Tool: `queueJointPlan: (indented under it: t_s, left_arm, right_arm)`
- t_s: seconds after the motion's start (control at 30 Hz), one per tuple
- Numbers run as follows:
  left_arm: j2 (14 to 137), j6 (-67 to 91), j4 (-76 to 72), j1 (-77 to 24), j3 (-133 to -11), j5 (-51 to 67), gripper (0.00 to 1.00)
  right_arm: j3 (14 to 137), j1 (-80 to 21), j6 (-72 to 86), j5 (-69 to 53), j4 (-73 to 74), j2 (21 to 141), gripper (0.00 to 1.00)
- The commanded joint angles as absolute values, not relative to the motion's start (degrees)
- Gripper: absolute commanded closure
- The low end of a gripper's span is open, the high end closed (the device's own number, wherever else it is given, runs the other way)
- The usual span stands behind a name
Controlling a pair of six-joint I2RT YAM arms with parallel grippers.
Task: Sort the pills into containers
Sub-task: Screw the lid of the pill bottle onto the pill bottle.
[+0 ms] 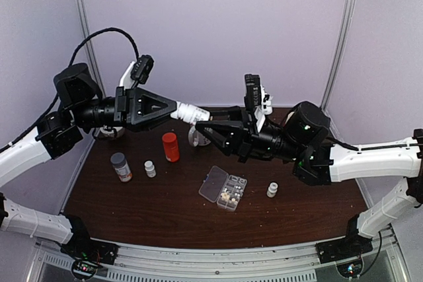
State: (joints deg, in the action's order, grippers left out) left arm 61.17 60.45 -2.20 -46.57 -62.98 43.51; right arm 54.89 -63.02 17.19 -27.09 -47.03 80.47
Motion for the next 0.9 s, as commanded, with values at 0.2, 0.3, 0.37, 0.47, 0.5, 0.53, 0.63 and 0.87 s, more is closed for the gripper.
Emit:
queueJointPlan:
  t_s: [0.2,0.3,0.37,0.47,0.5,0.53,0.63,0.87]
  left_arm:
    - [60.1,60.7,-4.8,-47.1,-61.2,44.1,0.68]
    - [60.2,60.9,-4.5,-47.1,-61.0,44.1,0.68]
    - [60.3,61.4,-4.8,-47.1,-60.8,44.0,0.68]
    - [60.2,61.8,-4.6,-47.1,-60.8,43.9,0.67]
    - [60.2,62.0,-4.3,-47.1,-60.9,43.8,0.67]
    - [60.1,62.2,-4.1,-47.1,-60.9,43.7,0.67]
    - [60.0,62.2,-2.8,-47.1,-61.2,43.6,0.67]
    - [59.9,62.2,0.8,-47.1,-61.1,42.5,0.67]
  right_arm:
    - [58.9,-64.4,12.9,-27.5,-40.2,81.0,1.0]
    - [60.4,-65.2,9.1,-27.0,-33.7,80.7,1.0]
    - [61.1,-65.6,6.5,-25.8,-30.6,80.4,1.0]
    - [61.3,-66.1,3.3,-24.4,-27.5,79.6,1.0]
    - [61.2,-66.1,2.5,-24.2,-26.9,79.2,1.0]
    - [61.2,-66.2,1.8,-23.9,-26.2,79.0,1.0]
    - [61.3,-66.2,-0.6,-23.4,-24.2,78.3,1.0]
    - [60.3,-66.2,-3.1,-20.2,-23.0,76.7,1.0]
